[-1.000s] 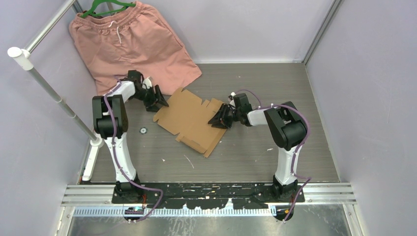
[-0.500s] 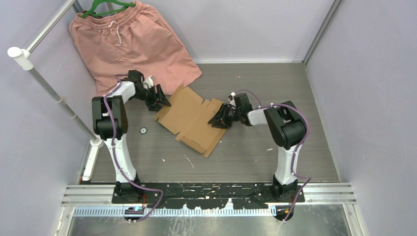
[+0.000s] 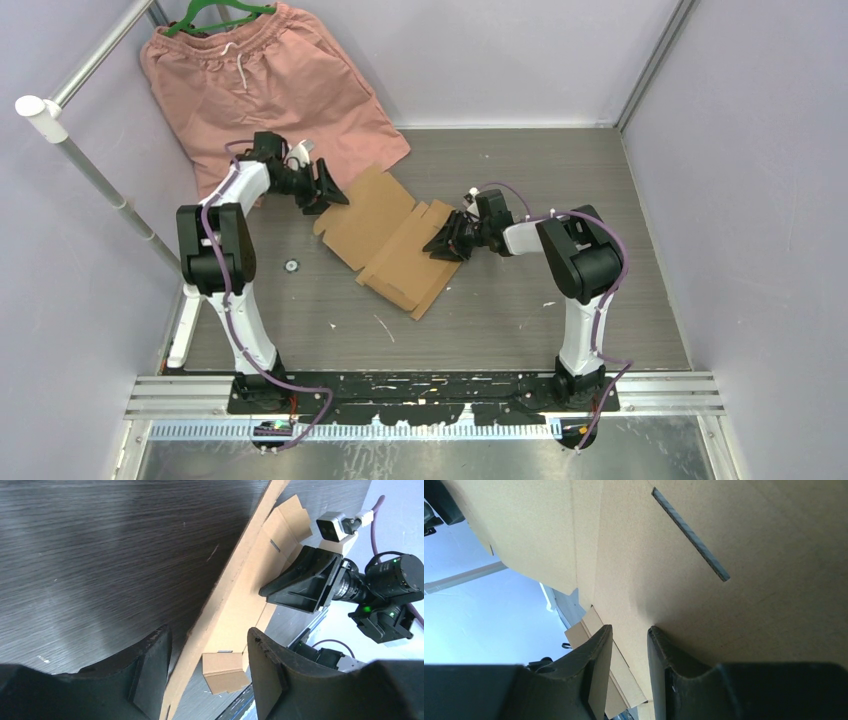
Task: Fold the paper box
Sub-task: Fold the paper box at the center of the board.
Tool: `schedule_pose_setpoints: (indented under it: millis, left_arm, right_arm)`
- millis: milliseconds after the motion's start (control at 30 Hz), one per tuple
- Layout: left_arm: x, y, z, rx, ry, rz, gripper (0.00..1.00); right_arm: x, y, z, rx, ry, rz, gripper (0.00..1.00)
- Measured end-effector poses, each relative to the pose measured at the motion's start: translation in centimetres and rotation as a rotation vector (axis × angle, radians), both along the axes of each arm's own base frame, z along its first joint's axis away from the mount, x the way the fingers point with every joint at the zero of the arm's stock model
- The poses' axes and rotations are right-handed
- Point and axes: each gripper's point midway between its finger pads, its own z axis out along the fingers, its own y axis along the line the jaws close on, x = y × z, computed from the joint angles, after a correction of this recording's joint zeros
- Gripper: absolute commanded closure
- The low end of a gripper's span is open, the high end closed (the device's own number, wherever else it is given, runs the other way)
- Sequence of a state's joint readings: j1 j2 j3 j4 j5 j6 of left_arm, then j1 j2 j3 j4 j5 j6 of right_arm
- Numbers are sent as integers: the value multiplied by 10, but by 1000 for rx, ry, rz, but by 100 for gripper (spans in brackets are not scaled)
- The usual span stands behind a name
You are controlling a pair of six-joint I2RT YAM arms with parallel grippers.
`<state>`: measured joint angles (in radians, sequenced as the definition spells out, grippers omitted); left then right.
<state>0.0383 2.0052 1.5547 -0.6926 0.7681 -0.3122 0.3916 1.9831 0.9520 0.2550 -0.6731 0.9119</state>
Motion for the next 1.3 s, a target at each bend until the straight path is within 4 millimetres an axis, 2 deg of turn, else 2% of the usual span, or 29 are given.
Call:
schedule_pose_setpoints:
  millis: [300, 533, 633, 767, 833, 967, 1133, 1233, 1300]
  left_arm:
    - [-4, -7, 14, -21, -22, -18, 43]
    - [-6, -12, 17, -35, -23, -33, 44]
    - [-10, -20, 16, -16, -26, -54, 46]
    - [-21, -41, 11, 33, -27, -113, 50]
    - [-26, -49, 7, 64, -25, -139, 53]
    - [-35, -59, -1, 133, -24, -180, 74]
    - [-37, -49, -6, 226, -30, -176, 85]
    - [-38, -45, -2, 252, -42, -171, 99]
    - [-40, -46, 3, 260, -56, -185, 100]
  right_arm:
    - [0, 1, 0, 1, -3, 0, 61]
    - [0, 1, 0, 1, -3, -1, 61]
    - [1, 1, 0, 1, -2, -2, 61]
    - [1, 1, 0, 1, -2, -2, 61]
    - [1, 1, 0, 1, -2, -2, 61]
    - [1, 1, 0, 1, -3, -2, 61]
    - [1, 1, 0, 0, -4, -3, 61]
    - [1, 1, 1, 0, -8, -3, 61]
    - [2, 2, 1, 0, -13, -4, 61]
